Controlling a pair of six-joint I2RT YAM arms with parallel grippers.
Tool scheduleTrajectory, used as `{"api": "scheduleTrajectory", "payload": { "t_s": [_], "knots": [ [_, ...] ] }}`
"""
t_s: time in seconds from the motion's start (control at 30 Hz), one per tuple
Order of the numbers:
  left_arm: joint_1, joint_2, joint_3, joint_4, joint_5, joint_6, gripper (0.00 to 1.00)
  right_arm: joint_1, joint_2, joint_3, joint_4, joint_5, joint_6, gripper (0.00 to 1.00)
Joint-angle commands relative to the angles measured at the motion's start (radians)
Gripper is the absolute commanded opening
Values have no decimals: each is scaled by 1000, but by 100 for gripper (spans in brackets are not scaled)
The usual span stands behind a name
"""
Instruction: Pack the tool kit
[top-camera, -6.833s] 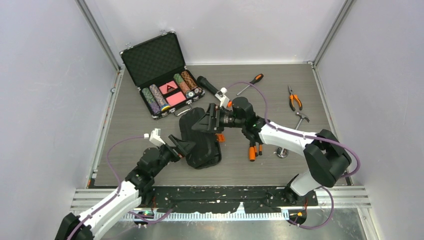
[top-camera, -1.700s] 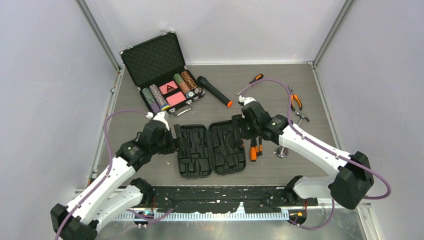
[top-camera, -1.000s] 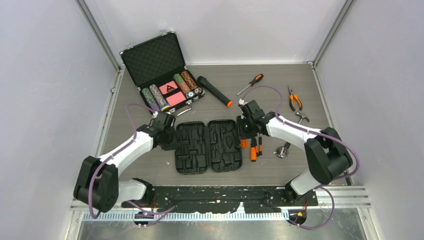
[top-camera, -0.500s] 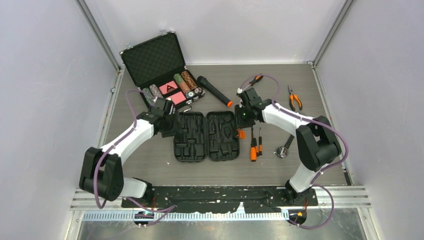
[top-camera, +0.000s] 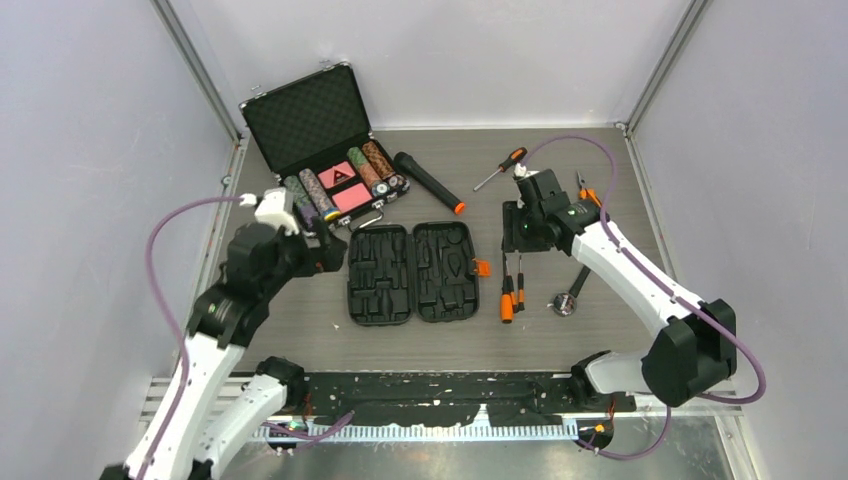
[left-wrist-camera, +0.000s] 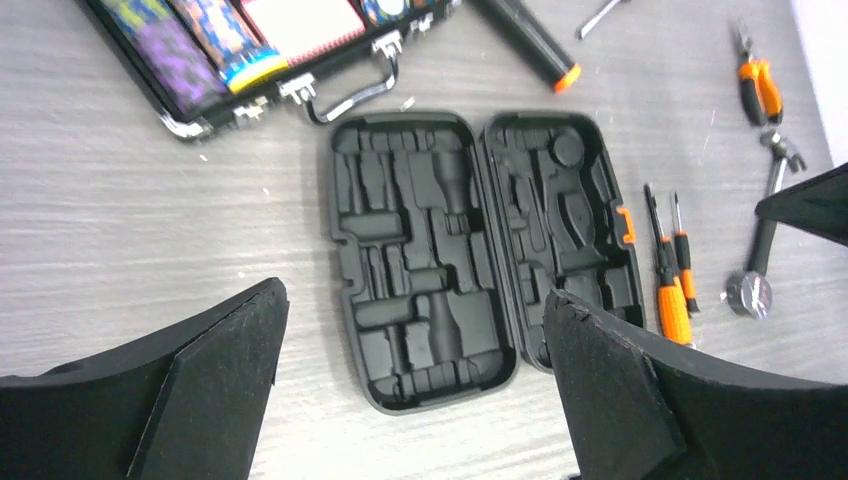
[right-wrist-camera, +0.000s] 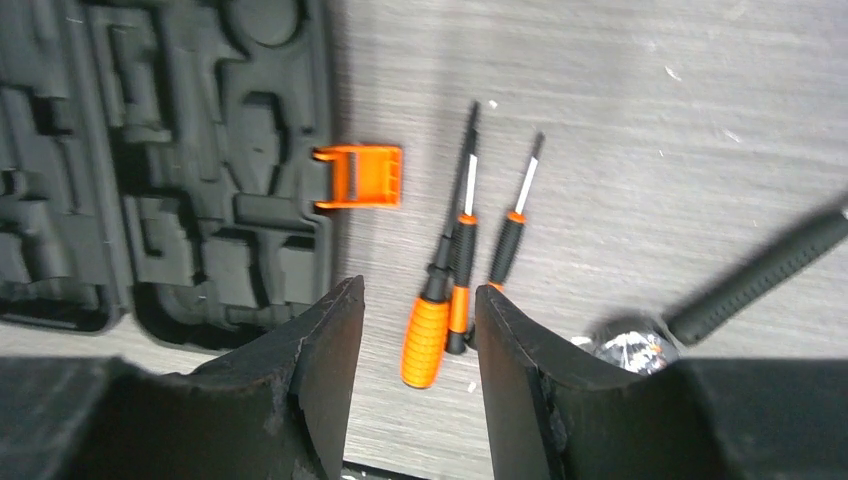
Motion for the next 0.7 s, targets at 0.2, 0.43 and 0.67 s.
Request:
{"api": "scheduleTrajectory", "payload": {
  "t_s": [0.2,0.43,0.67],
  "knots": [
    [-2,-383,-279,157,-260,104,100,-54,44,-149,69,65,63,50],
    [-1,-370,-210,132,-273,203,100,-76,129,-172,147,68,59,47],
    [-2,-365,-252,176,-296,224,100,-105,226,-194,219,61,69,43]
  ]
}}
